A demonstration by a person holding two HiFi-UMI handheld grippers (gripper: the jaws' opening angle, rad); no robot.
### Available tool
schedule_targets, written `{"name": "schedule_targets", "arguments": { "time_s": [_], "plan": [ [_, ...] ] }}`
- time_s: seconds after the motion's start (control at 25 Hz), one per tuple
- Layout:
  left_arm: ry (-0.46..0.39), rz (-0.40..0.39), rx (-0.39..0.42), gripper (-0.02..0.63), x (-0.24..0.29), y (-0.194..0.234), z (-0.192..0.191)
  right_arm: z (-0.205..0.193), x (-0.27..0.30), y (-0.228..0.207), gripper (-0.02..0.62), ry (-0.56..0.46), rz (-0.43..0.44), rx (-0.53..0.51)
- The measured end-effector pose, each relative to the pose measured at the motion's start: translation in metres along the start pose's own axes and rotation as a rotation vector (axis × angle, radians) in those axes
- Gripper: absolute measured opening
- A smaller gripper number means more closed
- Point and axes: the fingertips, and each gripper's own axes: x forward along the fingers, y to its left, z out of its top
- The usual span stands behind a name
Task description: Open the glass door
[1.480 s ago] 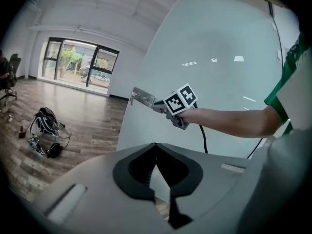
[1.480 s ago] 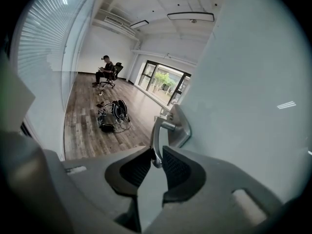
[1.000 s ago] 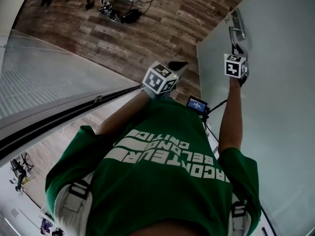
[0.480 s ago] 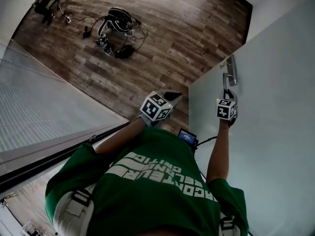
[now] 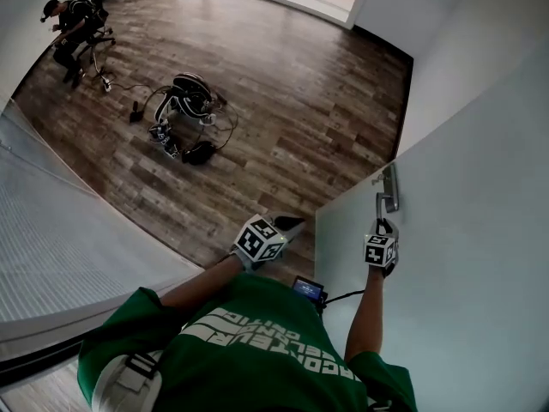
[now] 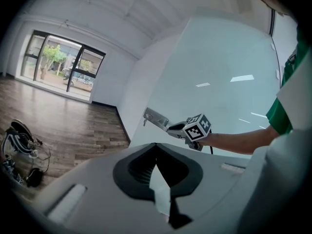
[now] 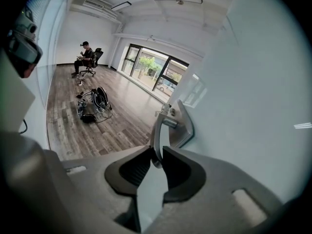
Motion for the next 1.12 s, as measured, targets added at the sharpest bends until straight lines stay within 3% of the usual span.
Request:
{"name": "schedule_targets", "arguments": {
  "time_s": [0.44,1.12],
  "plan": [
    [0.041,-0.064,0.032,0.015,0.034,-0.014,0.008,-0.015,0.017,-0.055,0.064,0.040,-0.063,0.059],
    [0.079,-0.065,0.038,0.015,0.118,-0.057,0.017,-0.055,0.037,-0.140,0.064,0.082,-0.145,0.115]
  ]
}}
